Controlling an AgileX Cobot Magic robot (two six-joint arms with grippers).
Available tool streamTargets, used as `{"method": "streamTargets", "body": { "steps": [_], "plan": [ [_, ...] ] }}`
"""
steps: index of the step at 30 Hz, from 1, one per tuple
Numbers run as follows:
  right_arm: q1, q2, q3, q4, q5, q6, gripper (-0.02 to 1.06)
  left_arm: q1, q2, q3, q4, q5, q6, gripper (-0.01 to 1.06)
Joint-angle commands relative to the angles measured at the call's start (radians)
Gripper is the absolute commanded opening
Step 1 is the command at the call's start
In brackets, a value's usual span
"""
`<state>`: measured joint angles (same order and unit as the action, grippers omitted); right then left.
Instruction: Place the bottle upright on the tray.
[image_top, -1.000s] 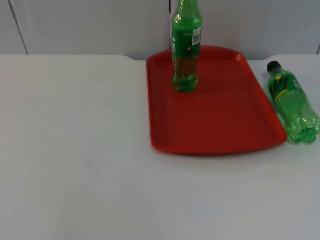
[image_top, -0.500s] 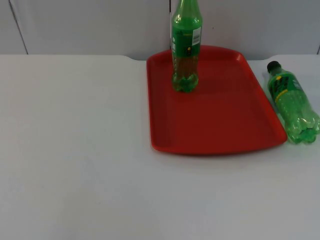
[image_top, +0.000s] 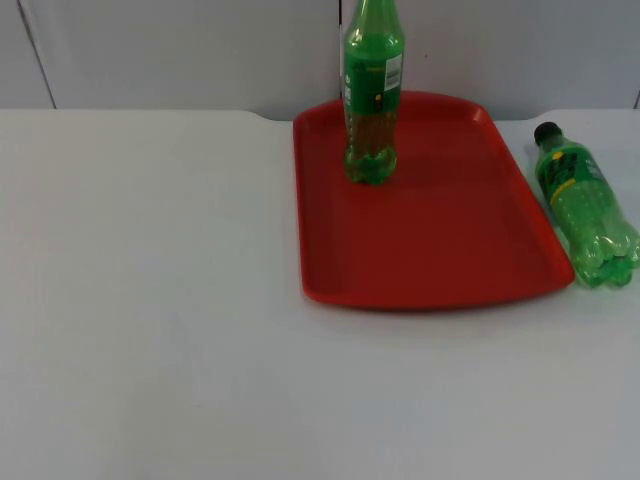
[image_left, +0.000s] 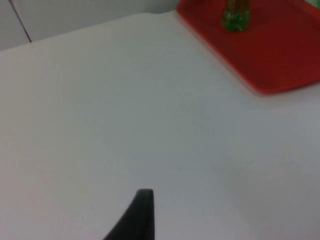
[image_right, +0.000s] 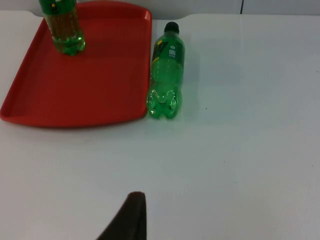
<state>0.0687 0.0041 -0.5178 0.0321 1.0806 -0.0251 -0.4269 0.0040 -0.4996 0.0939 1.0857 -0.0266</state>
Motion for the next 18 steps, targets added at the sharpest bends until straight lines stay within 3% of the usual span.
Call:
{"method": "streamTargets", "body": {
  "steps": [1, 18],
  "plan": [
    [0.002, -0.004, 0.001, -0.003, -0.001, -0.009, 1.05, -0.002, -0.004, 0.006, 0.000, -0.010, -0.003, 1.05],
    [0.002, -0.004, 0.001, -0.003, -0.001, -0.009, 1.05, -0.002, -0.004, 0.006, 0.000, -0.010, -0.003, 1.05]
  ]
}}
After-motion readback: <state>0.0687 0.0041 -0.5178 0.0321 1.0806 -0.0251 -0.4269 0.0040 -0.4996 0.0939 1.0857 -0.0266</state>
